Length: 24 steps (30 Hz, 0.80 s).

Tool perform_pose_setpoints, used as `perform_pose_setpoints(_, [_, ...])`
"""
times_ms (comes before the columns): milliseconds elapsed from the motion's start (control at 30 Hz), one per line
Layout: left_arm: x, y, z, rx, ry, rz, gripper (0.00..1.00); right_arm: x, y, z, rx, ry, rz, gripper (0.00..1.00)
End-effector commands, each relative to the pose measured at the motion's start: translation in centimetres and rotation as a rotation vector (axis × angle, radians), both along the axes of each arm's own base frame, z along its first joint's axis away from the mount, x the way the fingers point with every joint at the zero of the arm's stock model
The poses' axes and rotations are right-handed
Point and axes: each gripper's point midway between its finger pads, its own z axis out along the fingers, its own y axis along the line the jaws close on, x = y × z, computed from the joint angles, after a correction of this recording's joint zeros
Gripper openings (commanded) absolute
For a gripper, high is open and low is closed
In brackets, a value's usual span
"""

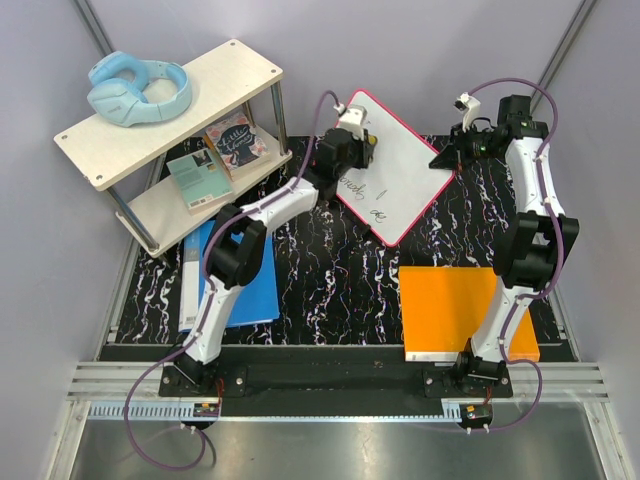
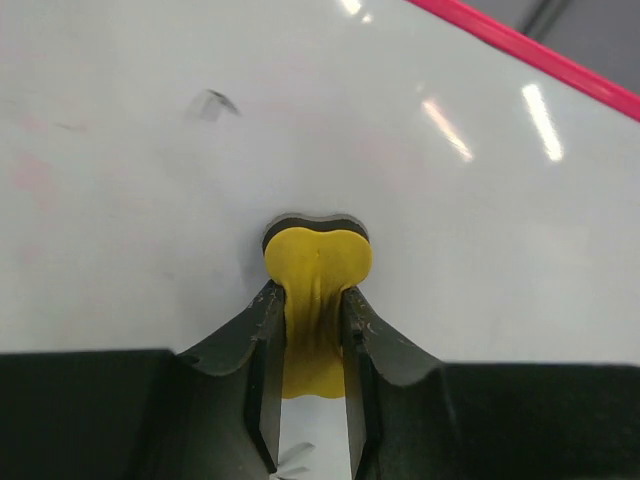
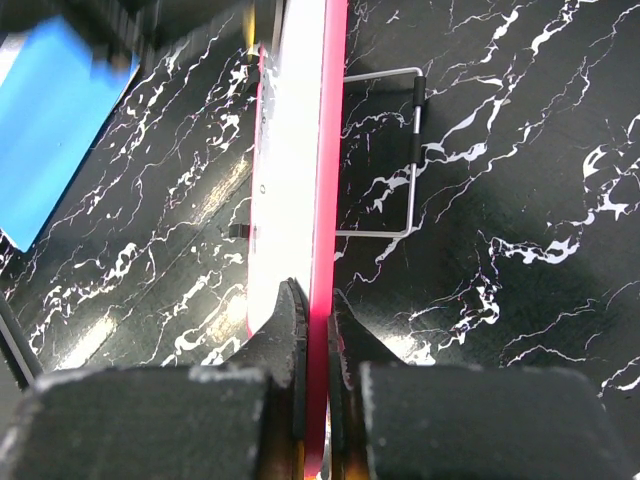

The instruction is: Erase the whiteboard

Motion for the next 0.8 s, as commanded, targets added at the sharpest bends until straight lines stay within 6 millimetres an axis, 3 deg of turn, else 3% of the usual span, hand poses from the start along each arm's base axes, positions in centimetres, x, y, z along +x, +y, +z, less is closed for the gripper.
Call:
perform_pose_setpoints(0, [4.4,2.4,2.6,-0.092,-0.07,0.113,0.0,-5.1,3.5,-5.2,-0.076,0.201,0.172,0.0])
perform_pose_setpoints(233, [6.5,2.8,6.2,-0.115,-0.164,0.082,0.0,-5.7,3.6,-4.6,-0.08,0.205,0.201,0.0])
perform_pose_setpoints(433, [5.4,0.7,7.8,-0.126,-0.187,-0.057,0.0,-5.9,4.0,-4.8,-0.085,0.211,0.215,0.0])
perform_pose_setpoints(633, [4.5,-0.7,6.9,-0.062,-0.187,-0.137,0.0,-5.9,4.4,-5.0,-0.093,0.214,0.225,0.0])
perform_pose_setpoints(767, [5.3,0.4,5.4,-0.037,-0.142,-0.076,0.0,-5.9,4.4,-5.2,-0.095,0.22,0.225,0.0])
